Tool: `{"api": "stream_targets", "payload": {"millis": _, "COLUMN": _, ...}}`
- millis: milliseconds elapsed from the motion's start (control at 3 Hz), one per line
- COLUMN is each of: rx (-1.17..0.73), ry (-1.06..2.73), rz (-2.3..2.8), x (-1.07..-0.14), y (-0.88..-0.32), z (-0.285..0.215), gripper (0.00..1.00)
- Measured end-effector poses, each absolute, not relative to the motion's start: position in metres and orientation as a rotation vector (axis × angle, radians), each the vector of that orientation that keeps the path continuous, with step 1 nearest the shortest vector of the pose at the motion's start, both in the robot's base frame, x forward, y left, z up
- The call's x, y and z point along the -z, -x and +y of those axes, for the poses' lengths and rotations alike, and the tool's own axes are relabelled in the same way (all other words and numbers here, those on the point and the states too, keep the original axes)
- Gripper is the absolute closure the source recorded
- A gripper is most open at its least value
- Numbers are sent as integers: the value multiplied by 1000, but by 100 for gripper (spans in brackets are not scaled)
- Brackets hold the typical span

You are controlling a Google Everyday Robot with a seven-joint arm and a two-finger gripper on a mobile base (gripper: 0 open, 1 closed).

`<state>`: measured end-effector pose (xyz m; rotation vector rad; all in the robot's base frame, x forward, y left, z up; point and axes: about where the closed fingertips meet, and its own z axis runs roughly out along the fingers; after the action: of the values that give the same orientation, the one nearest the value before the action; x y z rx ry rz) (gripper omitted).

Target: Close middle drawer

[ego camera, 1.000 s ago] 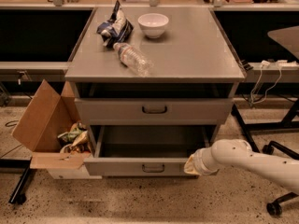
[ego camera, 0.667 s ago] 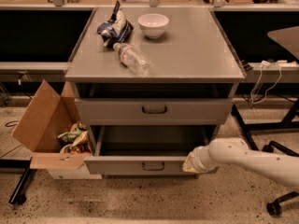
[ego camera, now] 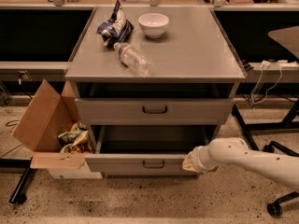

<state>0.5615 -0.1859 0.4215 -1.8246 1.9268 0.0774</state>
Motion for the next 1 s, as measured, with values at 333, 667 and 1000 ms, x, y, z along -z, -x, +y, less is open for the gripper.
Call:
{"api": "stream_targets", "payload": {"millis": 333, "rx": -77, "ry": 1824, "rz": 1927, "x": -421, "y": -562, "z": -186, "gripper": 58}}
{"api": "stream_targets", "payload": {"millis": 667, "rx": -70, "ry": 1801, "rz": 1932, "x": -417, "y": -568, "z": -190, "gripper": 35}}
{"api": "stream_targets", "payload": {"millis": 1000, "rx": -86, "ry": 1792, "rz": 1935, "x": -410, "y": -570, "z": -193, "gripper": 11}}
